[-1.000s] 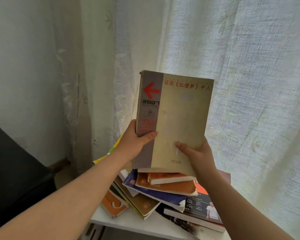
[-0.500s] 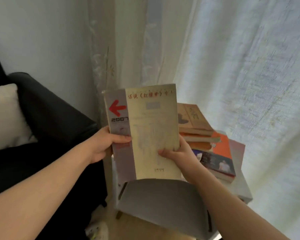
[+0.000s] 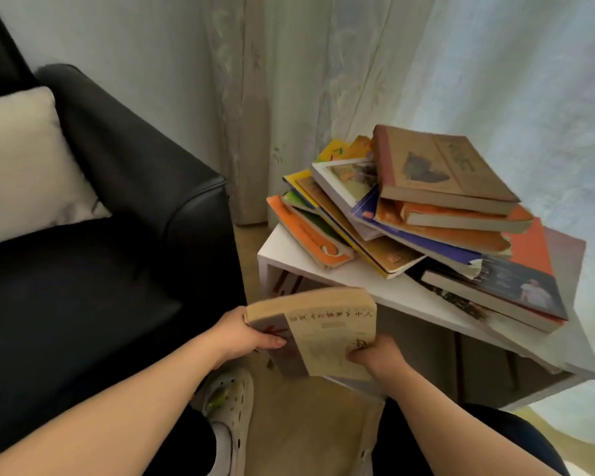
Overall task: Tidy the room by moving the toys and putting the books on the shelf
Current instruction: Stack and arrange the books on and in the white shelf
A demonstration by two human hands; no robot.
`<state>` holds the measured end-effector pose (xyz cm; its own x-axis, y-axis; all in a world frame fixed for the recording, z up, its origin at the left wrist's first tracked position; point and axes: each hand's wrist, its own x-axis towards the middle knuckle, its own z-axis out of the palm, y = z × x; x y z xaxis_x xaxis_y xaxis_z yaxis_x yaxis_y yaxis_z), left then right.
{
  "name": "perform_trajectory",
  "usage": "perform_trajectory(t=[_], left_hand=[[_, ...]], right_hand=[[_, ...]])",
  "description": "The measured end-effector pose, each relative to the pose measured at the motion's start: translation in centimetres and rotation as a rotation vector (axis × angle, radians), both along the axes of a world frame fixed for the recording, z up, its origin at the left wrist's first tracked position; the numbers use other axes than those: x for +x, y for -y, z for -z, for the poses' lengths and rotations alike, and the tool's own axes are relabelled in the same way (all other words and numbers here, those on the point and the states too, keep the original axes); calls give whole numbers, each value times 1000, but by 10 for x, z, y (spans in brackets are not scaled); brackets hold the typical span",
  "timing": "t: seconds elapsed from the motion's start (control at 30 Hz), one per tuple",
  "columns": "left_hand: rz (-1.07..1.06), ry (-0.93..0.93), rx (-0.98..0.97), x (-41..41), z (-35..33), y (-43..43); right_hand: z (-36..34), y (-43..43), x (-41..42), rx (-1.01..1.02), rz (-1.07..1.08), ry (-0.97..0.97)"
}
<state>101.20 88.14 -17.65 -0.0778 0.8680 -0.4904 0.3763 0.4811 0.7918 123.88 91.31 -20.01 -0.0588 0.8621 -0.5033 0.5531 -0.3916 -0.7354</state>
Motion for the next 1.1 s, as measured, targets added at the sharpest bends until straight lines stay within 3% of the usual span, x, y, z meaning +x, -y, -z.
perform_trajectory(t=[0.27,0.6,1.1], left_hand=[[-154,-173,-45,28,73,-23],[-650,-120,-32,57,83,-52],[-506,-124,-190,47,80,-67]], right_hand=[[36,-48,-8,-45,13,110],[43,-67,-28,-198,124,-14],[42,-53,-42,-305,73,7]])
